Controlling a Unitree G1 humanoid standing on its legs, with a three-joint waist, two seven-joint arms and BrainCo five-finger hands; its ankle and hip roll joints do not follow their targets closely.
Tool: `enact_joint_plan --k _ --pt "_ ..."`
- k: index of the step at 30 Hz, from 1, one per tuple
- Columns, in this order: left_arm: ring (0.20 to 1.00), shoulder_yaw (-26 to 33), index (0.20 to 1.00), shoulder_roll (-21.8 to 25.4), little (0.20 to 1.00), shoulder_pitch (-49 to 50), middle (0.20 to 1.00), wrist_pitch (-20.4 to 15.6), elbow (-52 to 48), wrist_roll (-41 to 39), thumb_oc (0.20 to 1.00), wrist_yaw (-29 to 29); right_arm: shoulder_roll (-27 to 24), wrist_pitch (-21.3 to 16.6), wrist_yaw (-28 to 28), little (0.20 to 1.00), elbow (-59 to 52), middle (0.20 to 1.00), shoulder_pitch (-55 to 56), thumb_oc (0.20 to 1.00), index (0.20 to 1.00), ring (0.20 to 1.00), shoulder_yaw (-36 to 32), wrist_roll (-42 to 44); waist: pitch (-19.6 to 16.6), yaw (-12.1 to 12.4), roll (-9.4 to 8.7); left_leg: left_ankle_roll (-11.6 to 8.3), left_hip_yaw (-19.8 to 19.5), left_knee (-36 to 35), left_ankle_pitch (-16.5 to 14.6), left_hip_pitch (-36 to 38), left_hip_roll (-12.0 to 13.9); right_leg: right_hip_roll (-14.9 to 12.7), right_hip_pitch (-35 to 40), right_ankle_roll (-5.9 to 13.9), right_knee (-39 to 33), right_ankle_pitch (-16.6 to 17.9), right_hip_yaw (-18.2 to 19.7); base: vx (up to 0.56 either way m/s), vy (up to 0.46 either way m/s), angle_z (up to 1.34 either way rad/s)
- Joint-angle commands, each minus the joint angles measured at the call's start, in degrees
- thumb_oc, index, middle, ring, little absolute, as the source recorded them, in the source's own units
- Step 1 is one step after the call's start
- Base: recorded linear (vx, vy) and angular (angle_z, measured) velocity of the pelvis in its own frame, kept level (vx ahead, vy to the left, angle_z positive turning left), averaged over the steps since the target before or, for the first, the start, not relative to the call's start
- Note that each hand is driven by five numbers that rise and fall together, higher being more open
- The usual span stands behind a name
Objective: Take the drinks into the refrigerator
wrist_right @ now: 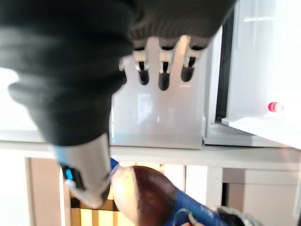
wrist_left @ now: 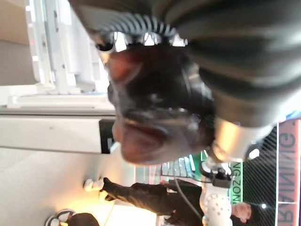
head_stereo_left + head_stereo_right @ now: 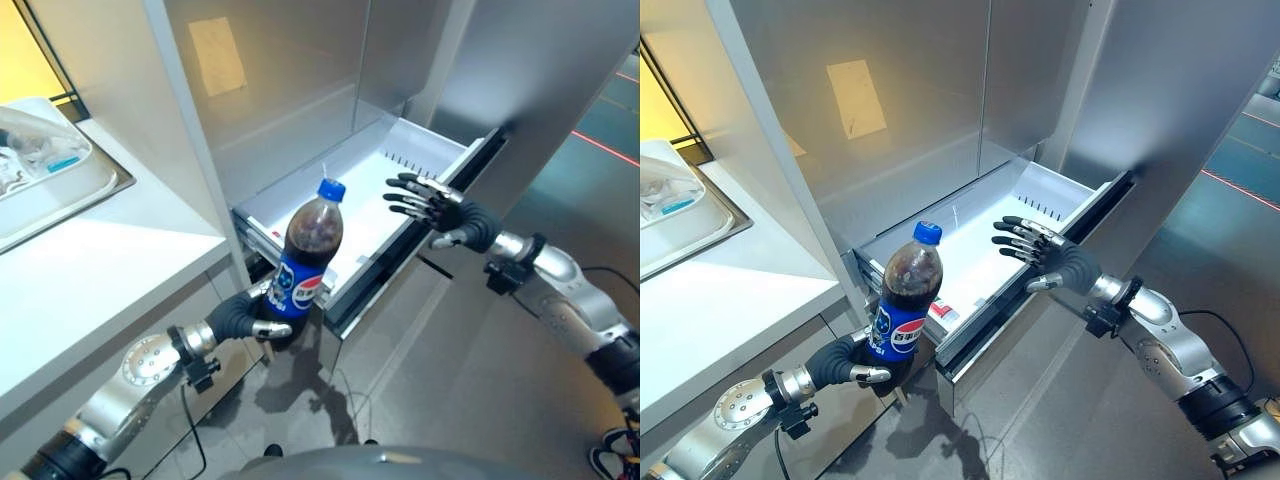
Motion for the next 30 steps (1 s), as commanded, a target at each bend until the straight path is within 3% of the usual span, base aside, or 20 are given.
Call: enact_joint_plan --k 1,10,16,30 --pt "0.2 1.3 0.2 -2.37 0.2 -9.34 0.2 -6.01 -2.23 -2.47 0.2 0.61 0.89 1.3 2.85 1.0 -1.52 1.0 -2.98 1.0 1.0 1.0 3.73 4.26 -1.41 1.28 -0.46 4.5 -2.87 0.31 -3.3 0.23 -3.49 0.54 1.98 0.37 4.22 -4.97 -2.13 0.0 0.0 0.0" --pt "0.2 0.63 0.2 -6.0 0.2 -10.64 0.2 -6.31 -1.2 -0.69 0.2 1.18 6.06 5.08 6.04 1.0 -4.92 1.0 -4.0 1.0 1.0 1.0 10.6 6.78 -0.81 1.74 -0.58 4.61 -3.18 0.34 -3.18 0.06 -3.42 0.56 1.92 0.17 4.37 -5.16 -2.48 0.0 0.0 0.0" --pt "0.2 0.39 0.2 -8.26 0.2 -11.54 0.2 -6.38 -0.07 0.24 0.2 1.46 12.86 6.59 5.76 1.0 -2.41 1.0 -4.18 1.0 1.0 1.0 13.68 7.51 -0.34 2.17 -0.61 4.63 -3.49 0.4 -3.06 -0.13 -3.4 0.56 2.0 -0.03 4.37 -5.22 -2.66 0.0 0.0 0.0" --pt "0.2 -1.06 0.2 -9.28 0.2 -12.52 0.2 -6.07 0.33 1.92 0.2 1.39 18.01 4.2 3.5 1.0 -2.09 1.0 -15.64 1.0 1.0 1.0 16.47 5.59 -0.43 3.71 -0.58 4.84 -3.49 0.65 -3.17 -0.19 -3.45 0.46 2.49 -0.08 3.65 -4.86 -2.57 0.0 0.0 0.0"
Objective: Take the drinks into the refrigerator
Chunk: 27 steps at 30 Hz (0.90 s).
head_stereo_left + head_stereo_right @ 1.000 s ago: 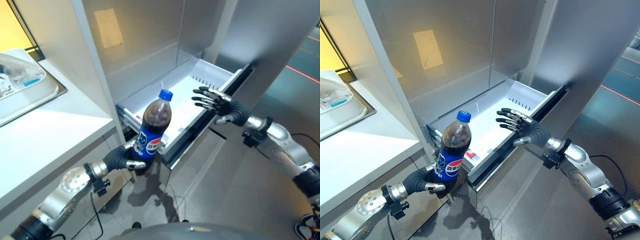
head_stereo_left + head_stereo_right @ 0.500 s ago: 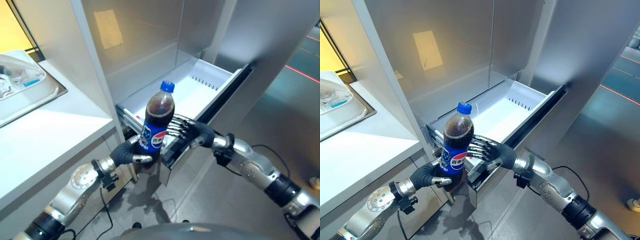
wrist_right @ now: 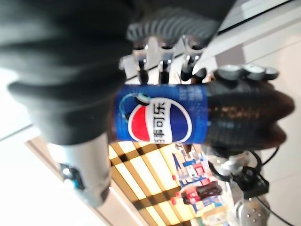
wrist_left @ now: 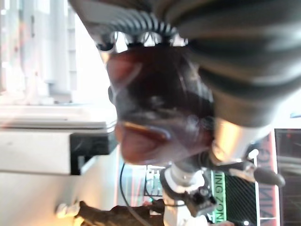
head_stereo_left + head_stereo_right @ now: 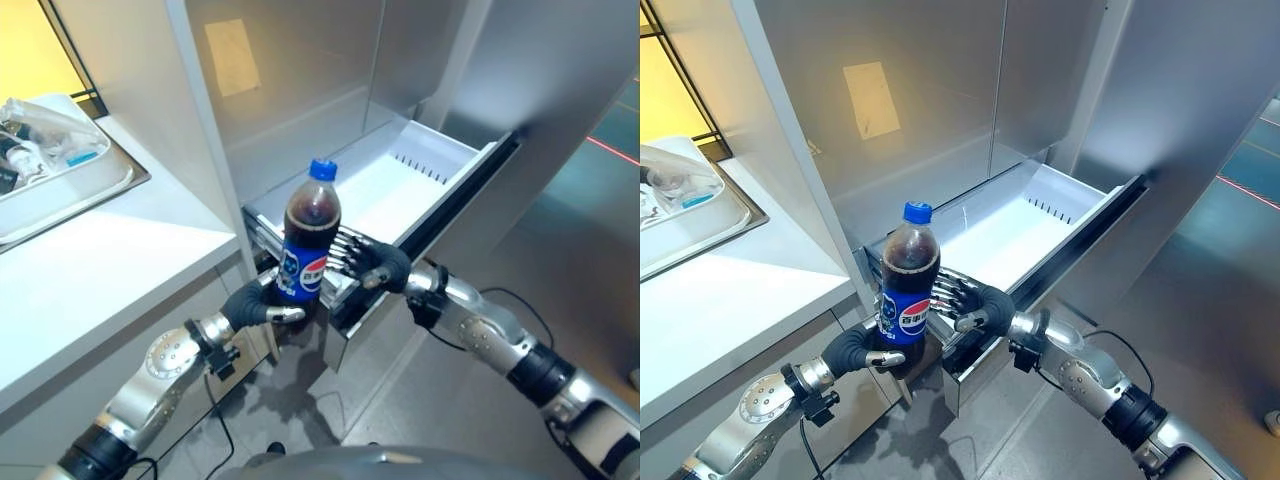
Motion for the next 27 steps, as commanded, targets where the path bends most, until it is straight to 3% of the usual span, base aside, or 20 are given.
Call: enact_joint_plan --k 1,11,23,24,25,26,27 --pt "0.2 -1.01 0.2 -2.32 0.2 -9.21 0.2 -4.53 -1.96 -0.61 0.2 -0.95 5.53 -3.81 0.51 1.0 -1.09 1.0 -10.5 1.0 1.0 1.0 1.95 0.73 -0.47 0.7 -0.98 4.89 -3.47 0.61 -3.26 -0.19 -3.51 0.4 2.56 0.0 3.52 -4.9 -2.32 0.0 0.0 0.0" --pt "0.2 -2.23 0.2 -1.96 0.2 -9.32 0.2 -3.71 -1.55 -2.33 0.2 -1.9 9.44 -6.97 -3.37 1.0 5.75 1.0 -17.58 1.0 1.0 1.0 0.73 -1.3 -1.03 1.61 -0.81 5.18 -2.96 0.64 -3.61 0.27 -3.67 0.34 2.94 0.12 3.13 -4.64 -1.42 0.0 0.0 0.0" --pt "0.2 -2.28 0.2 -2.25 0.2 -9.57 0.2 -3.41 -1.25 -2.14 0.2 -1.63 10.36 -5.0 -2.08 1.0 3.23 1.0 -17.5 1.0 1.0 1.0 2.75 -1.25 -1.13 1.52 -0.65 5.32 -2.89 0.6 -3.79 0.52 -3.86 0.19 3.31 0.22 2.95 -4.73 -1.26 0.0 0.003 -0.01" --pt "0.2 -2.11 0.2 -2.04 0.2 -9.86 0.2 -3.62 -1.26 -1.86 0.2 -1.55 9.49 -4.15 -1.11 0.636 1.46 0.636 -16.98 0.636 0.636 0.636 3.66 -0.92 -1.14 1.39 -0.71 5.28 -2.99 0.64 -3.78 0.52 -3.86 0.16 3.3 0.2 3.02 -4.77 -1.27 0.0 0.0 0.0" --pt "0.2 -2.11 0.2 -2.05 0.2 -9.85 0.2 -3.61 -1.26 -1.85 0.2 -1.54 9.46 -4.14 -1.12 0.492 1.42 0.492 -16.95 0.492 0.492 0.492 3.66 -0.91 -1.14 1.38 -0.7 5.28 -3.0 0.64 -3.78 0.52 -3.86 0.16 3.3 0.2 3.03 -4.77 -1.28 0.0 0.0 0.0" --pt "0.2 -2.01 0.2 -2.16 0.2 -9.82 0.2 -3.71 -1.0 -1.82 0.2 -1.44 8.74 -3.83 -0.79 0.2 0.61 0.2 -16.57 0.2 0.2 0.2 3.96 -0.79 -1.11 1.32 -0.72 5.27 -3.07 0.66 -3.77 0.53 -3.87 0.14 3.3 0.17 3.09 -4.8 -1.28 0.0 0.0 0.0" --pt "0.2 -1.96 0.2 -2.22 0.2 -9.85 0.2 -3.65 -0.93 -1.82 0.2 -1.47 8.37 -2.94 0.06 0.2 -0.09 0.2 -16.03 0.2 0.2 0.2 4.61 -0.39 -1.05 1.31 -0.75 5.23 -3.13 0.69 -3.74 0.5 -3.87 0.16 3.31 0.13 3.12 -4.81 -1.35 0.0 0.0 0.0"
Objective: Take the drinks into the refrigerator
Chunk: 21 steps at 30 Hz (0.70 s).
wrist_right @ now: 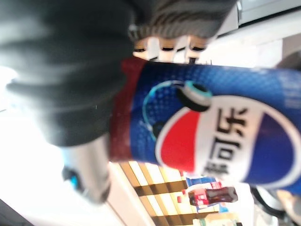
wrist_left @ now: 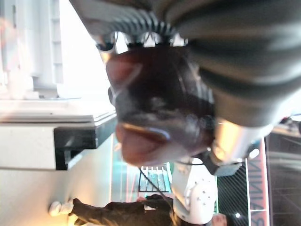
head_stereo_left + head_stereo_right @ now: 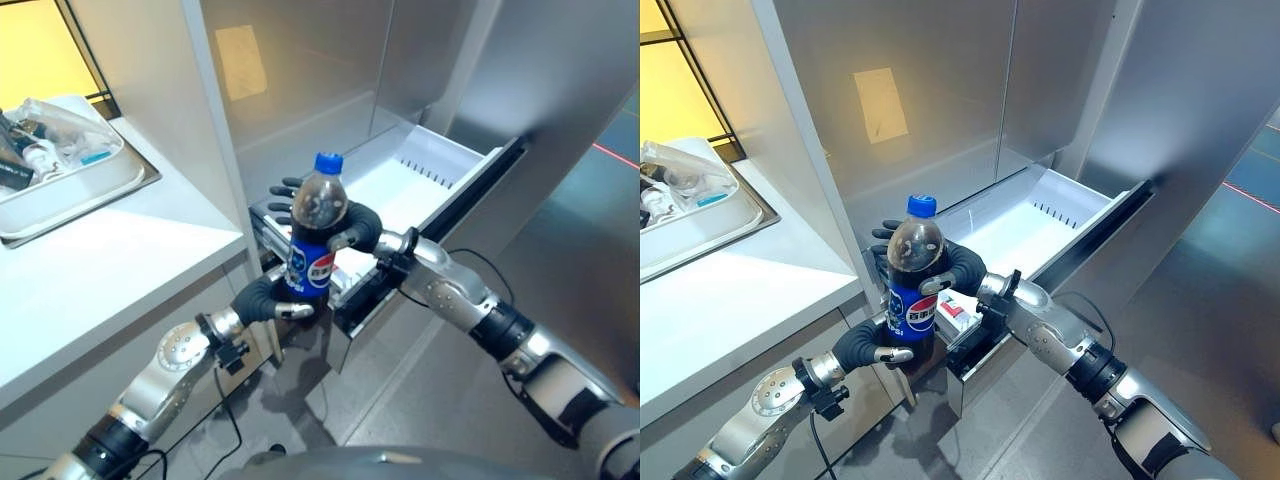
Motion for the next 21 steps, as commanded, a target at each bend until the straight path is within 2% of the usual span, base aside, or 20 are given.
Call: enact_joint_plan --k 1,2,6,18,19,20,21 --pt "0.2 0.17 0.2 -1.21 0.2 -7.46 0.2 -3.85 -2.21 -1.56 0.2 -0.51 2.14 -0.31 3.62 0.2 -5.46 0.2 -5.33 0.2 0.2 0.2 2.64 1.77 -0.96 -0.01 -0.96 5.22 -3.87 0.68 -3.71 -0.36 -3.81 0.21 2.83 0.14 3.08 -5.0 -1.98 0.0 0.0 0.0" --pt "0.2 0.51 0.2 -0.85 0.2 -7.58 0.2 -4.06 -2.4 -1.13 0.2 -0.51 0.02 0.44 4.92 0.2 -7.54 0.2 -5.19 0.2 0.2 0.2 3.64 1.37 -0.93 -0.08 -1.07 5.12 -3.93 0.66 -3.67 -0.34 -3.73 0.25 2.94 0.11 3.05 -5.08 -2.16 0.0 0.0 0.0" --pt "0.2 0.39 0.2 -0.56 0.2 -8.07 0.2 -4.14 -2.44 -0.85 0.2 -0.54 -1.96 1.14 5.7 0.2 -8.14 0.2 -5.21 0.2 0.2 0.2 4.6 1.92 -0.93 -0.24 -1.2 4.98 -4.15 0.65 -3.59 -0.37 -3.6 0.39 2.94 0.0 3.09 -5.22 -2.46 0.0 0.0 0.0" --pt "0.2 0.43 0.2 -0.47 0.2 -7.95 0.2 -4.02 -2.21 -0.62 0.2 -0.52 -2.91 0.99 5.16 0.2 -7.57 0.2 -4.47 0.2 0.2 0.2 3.67 3.01 -0.8 -0.2 -1.21 4.85 -4.41 0.7 -3.41 -0.49 -3.55 0.54 2.93 -0.08 3.15 -5.18 -2.92 0.0 0.0 0.0" --pt "0.57 0.69 0.57 -0.39 0.57 -7.65 0.57 -3.93 -2.29 -0.64 0.57 -0.32 -3.22 0.47 4.78 0.2 -7.48 0.2 -4.3 0.2 0.2 0.2 2.98 3.14 -0.83 -0.27 -1.14 4.92 -4.43 0.71 -3.43 -0.46 -3.54 0.51 2.92 -0.08 3.24 -5.17 -2.89 0.0 0.0 0.0" --pt "1.0 0.7 1.0 -0.39 1.0 -7.64 1.0 -3.92 -2.3 -0.64 1.0 -0.32 -3.22 0.47 4.78 0.2 -7.48 0.2 -4.3 0.2 0.2 0.2 2.98 3.14 -0.83 -0.27 -1.14 4.92 -4.43 0.71 -3.43 -0.46 -3.54 0.51 2.92 -0.08 3.24 -5.17 -2.89 0.0 0.0 0.0" --pt "1.0 0.85 1.0 -0.44 1.0 -7.33 1.0 -3.75 -2.35 -0.76 1.0 -0.24 -3.34 -0.26 4.21 0.2 -7.45 0.2 -4.43 0.2 0.2 0.2 2.46 2.89 -0.85 -0.3 -1.13 4.92 -4.36 0.71 -3.42 -0.44 -3.51 0.51 2.9 -0.06 3.25 -5.13 -2.82 0.0 0.0 0.0"
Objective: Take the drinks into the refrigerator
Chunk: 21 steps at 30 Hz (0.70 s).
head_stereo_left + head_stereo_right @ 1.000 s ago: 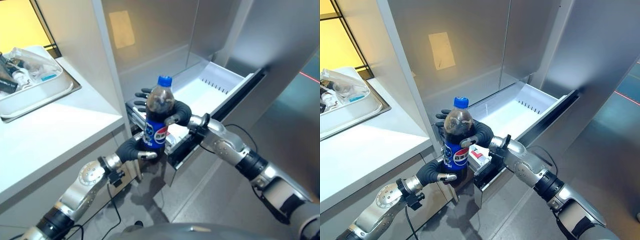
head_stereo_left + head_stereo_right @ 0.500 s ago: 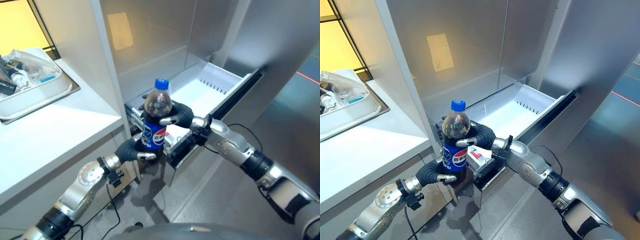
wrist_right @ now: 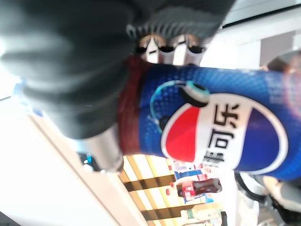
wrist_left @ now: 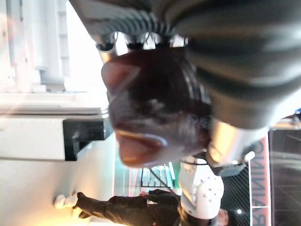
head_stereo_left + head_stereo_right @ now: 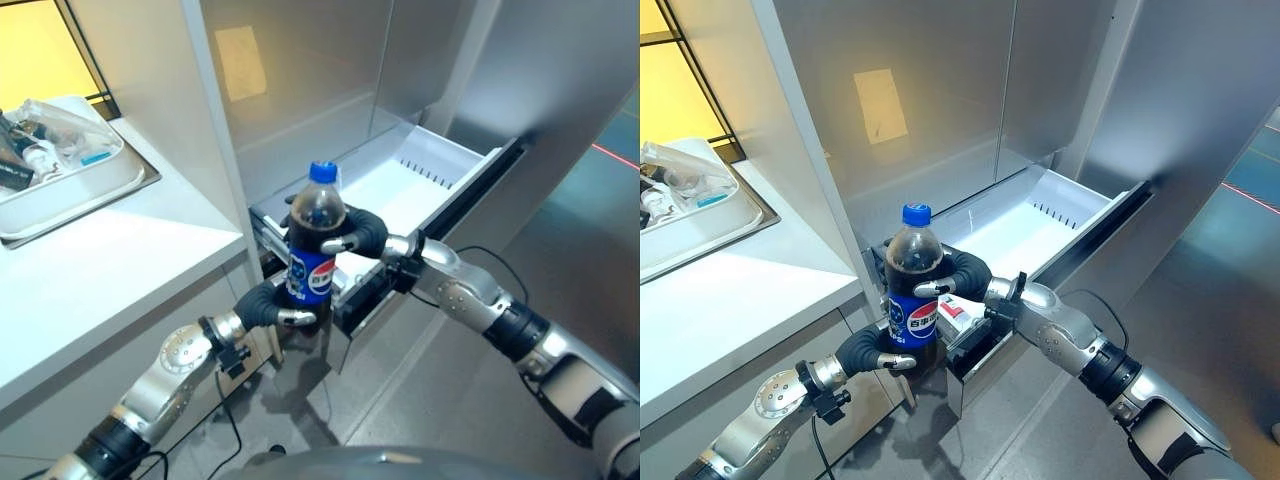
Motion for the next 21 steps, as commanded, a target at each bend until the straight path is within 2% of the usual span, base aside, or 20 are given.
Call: enact_joint_plan --k 1,7,17,18,20,21 --pt "1.0 2.32 1.0 -0.45 1.0 -6.76 1.0 -3.54 -3.31 -1.62 1.0 0.23 0.0 -2.74 3.13 0.2 -5.78 0.2 -4.29 0.2 0.2 0.2 0.16 2.14 -0.81 -0.27 -1.07 4.93 -4.21 0.69 -3.46 -0.53 -3.51 0.48 2.74 -0.03 3.18 -5.09 -2.72 0.0 0.0 0.0" --pt "1.0 2.9 1.0 -0.09 1.0 -5.68 1.0 -3.25 -3.77 -2.28 1.0 -0.03 -1.18 -5.17 1.09 0.2 -5.32 0.2 -4.43 0.2 0.2 0.2 -3.89 2.21 -0.93 -0.41 -1.11 4.98 -4.01 0.61 -3.44 -0.5 -3.5 0.43 2.71 0.1 3.22 -4.97 -2.65 0.0 0.0 0.0" --pt "1.0 3.28 1.0 1.41 1.0 -2.59 1.0 -2.1 -3.16 -4.66 1.0 -1.35 -7.6 -10.43 -3.72 0.2 -2.1 0.2 -6.99 0.2 0.2 0.2 -12.99 2.87 -1.54 -0.68 -1.69 4.97 -3.76 0.55 -3.57 -0.39 -3.48 0.39 2.77 0.4 3.01 -4.79 -2.48 0.0 0.0 0.0" --pt "1.0 3.34 1.0 2.03 1.0 -1.99 1.0 -1.98 -3.28 -4.84 1.0 -1.38 -10.07 -11.18 -4.45 0.2 -1.21 0.2 -8.74 0.2 0.2 0.2 -13.66 2.49 -1.65 -0.74 -1.87 4.93 -3.73 0.55 -3.6 -0.37 -3.43 0.43 2.74 0.43 3.01 -4.75 -2.5 0.0 0.0 0.0" --pt "1.0 3.2 1.0 2.27 1.0 -1.94 1.0 -1.93 -3.36 -5.0 1.0 -1.47 -11.11 -11.51 -4.9 0.2 -0.61 0.2 -9.43 0.2 0.2 0.2 -13.95 2.36 -1.66 -0.81 -1.89 4.92 -3.66 0.56 -3.63 -0.34 -3.42 0.44 2.71 0.46 3.04 -4.72 -2.42 0.0 0.0 0.0" --pt "1.0 2.84 1.0 2.78 1.0 -1.53 1.0 -1.75 -3.47 -5.18 1.0 -1.6 -13.8 -11.83 -5.46 0.2 0.85 0.2 -11.57 0.2 0.2 0.2 -13.91 1.99 -1.79 -0.92 -2.08 4.87 -3.57 0.51 -3.68 -0.26 -3.44 0.5 2.72 0.52 2.96 -4.65 -2.25 0.0 0.0 0.0"
